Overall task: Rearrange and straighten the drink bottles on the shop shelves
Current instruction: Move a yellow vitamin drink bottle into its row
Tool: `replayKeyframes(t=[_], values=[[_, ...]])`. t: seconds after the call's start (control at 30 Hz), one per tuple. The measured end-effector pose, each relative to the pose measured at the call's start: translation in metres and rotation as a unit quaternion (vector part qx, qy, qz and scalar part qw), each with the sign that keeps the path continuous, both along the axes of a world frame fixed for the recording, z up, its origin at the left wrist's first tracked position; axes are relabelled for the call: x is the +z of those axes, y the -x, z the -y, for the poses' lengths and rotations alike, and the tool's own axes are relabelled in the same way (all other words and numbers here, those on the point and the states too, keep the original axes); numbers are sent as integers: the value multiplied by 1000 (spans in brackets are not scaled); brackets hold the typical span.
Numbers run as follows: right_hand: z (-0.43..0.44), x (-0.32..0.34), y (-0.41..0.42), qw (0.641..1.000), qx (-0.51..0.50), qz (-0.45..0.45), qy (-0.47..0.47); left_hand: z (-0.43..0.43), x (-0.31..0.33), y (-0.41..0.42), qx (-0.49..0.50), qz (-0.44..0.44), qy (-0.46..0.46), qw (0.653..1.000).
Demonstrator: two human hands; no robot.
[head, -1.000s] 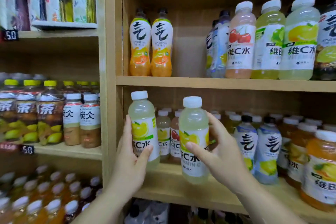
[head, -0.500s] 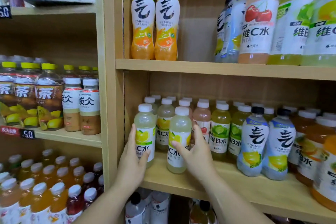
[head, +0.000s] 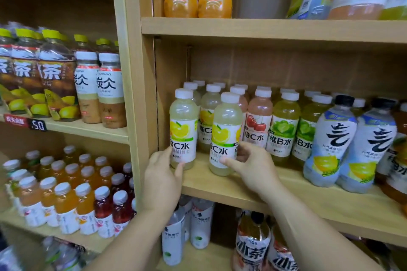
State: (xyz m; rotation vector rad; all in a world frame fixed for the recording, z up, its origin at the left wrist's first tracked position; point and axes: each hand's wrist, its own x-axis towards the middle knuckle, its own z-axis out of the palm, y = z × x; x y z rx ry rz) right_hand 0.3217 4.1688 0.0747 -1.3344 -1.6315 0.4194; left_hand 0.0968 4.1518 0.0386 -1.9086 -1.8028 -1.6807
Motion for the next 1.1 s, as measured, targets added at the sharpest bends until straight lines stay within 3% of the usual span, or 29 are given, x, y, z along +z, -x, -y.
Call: replayKeyframes(t=[0.33, 0.5, 0.73, 0.93, 1.1], values=[[-40, 4, 29, 1000, -16, -20, 14, -15, 25, -12, 35, -4, 64, 997], [-41, -1, 29, 1000, -14, 1, -3, -32, 33, -15, 61, -57, 120, 989], [-38, -3, 32, 1000, -8, 5, -9, -39, 30, -16, 64, -47, 111, 991], [-33, -1, 33, 1000, -10, -9, -5, -32, 27, -13, 28, -15, 113, 993], [-10, 9, 21, 994, -54, -83, -38, -6, 19, -5, -59, 31, 62, 996]])
